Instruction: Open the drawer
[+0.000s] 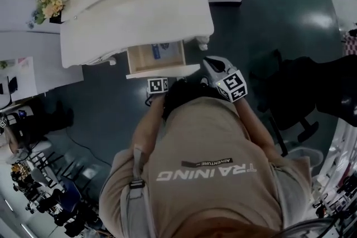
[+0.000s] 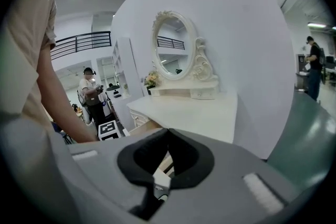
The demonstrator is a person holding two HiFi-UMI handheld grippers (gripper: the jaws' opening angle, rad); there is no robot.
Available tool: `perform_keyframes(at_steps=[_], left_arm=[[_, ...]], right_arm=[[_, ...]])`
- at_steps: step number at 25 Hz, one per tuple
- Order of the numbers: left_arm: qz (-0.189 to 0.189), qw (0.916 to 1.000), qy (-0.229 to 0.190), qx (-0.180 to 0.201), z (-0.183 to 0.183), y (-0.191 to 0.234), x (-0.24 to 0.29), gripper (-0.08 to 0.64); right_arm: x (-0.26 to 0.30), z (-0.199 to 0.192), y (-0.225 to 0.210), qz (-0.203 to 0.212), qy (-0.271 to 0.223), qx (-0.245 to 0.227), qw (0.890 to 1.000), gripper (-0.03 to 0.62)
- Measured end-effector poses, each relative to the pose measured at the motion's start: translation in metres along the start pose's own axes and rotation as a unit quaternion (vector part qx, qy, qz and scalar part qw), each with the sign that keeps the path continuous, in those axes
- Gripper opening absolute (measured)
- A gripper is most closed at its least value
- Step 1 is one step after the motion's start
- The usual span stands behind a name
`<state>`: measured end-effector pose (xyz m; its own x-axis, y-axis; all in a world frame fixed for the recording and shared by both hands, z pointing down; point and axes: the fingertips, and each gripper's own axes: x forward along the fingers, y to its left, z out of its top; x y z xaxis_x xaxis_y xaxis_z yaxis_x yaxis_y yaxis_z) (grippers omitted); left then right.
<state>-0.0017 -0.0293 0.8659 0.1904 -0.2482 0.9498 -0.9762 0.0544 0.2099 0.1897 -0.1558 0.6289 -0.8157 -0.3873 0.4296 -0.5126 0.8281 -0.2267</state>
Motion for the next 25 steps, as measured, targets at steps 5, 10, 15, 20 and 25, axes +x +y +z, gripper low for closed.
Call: perform_keyframes(at_steps=[5, 10, 15, 20, 25], left_arm=[[0.009, 1.0, 0.0, 0.0, -0.005, 0.005, 0.006, 0.137], [0.009, 0.9999, 0.003, 0.005, -0.025, 0.003, -0.005, 0.137], [-0.007, 0.9996, 0.009, 0.026, -0.042, 0.004, -0.015, 0.136], [-0.024, 0.9988, 0.002, 0.044, -0.046, 0.005, -0.016, 0.137], [-0.063, 0.9961, -0.02, 0.059, -0.057, 0.005, -0.028, 0.137]], right_arm=[[0.015, -0.019, 0.007, 0.027, 0.011, -0.001, 1.0, 0.003], [0.017, -0.019, 0.033, 0.043, 0.01, 0.0, 0.999, 0.003], [0.023, -0.004, 0.057, 0.039, 0.016, -0.026, 0.999, 0.003], [0.02, 0.004, 0.086, 0.019, 0.022, -0.04, 0.999, 0.003], [0.01, -0.01, 0.131, -0.009, 0.047, -0.038, 0.998, 0.003]])
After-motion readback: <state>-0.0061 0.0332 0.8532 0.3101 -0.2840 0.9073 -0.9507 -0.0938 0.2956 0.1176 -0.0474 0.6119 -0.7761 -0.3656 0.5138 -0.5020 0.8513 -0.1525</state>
